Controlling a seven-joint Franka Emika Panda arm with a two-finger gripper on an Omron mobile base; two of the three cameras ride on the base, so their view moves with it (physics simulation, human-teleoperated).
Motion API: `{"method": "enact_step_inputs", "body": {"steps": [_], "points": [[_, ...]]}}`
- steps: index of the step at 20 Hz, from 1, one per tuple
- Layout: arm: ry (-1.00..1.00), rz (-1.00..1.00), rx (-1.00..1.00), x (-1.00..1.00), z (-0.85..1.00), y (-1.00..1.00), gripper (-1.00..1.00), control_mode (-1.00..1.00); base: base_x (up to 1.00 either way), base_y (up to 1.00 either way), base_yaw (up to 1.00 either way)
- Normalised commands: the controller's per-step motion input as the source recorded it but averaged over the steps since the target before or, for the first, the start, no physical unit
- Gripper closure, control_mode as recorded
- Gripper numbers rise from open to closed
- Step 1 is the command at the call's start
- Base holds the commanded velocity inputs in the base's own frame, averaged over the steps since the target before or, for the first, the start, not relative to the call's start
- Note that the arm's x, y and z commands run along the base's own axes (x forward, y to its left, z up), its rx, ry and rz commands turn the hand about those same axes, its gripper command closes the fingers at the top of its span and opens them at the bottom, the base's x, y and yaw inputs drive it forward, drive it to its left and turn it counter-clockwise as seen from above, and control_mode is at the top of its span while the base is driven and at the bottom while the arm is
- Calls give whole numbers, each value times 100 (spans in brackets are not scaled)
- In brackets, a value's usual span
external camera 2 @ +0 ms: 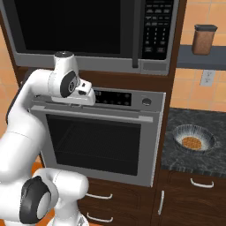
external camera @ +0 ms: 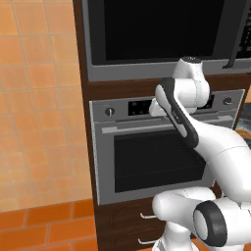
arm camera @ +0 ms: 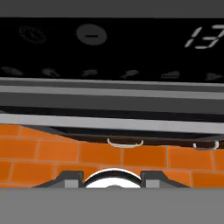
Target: Open the microwave, place the bowl with waffle inside the microwave, then close the microwave door and turn it on.
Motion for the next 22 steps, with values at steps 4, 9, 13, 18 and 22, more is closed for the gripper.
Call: {"method": "enact_step_inputs", "body": {"steps": [4, 9, 13, 18, 22], "points": [[-17, 0, 0, -34, 16, -14, -100, -100, 0, 0, 0], [-34, 0, 4, -46, 33, -51, -100, -100, 0, 0, 0], [-29, 0, 1, -15, 13, -24, -100, -100, 0, 0, 0], [-23, 0, 0, -17, 17, -19, -100, -100, 0, 0, 0], [-29, 0, 0, -11, 40, -1, -100, -100, 0, 0, 0]]}}
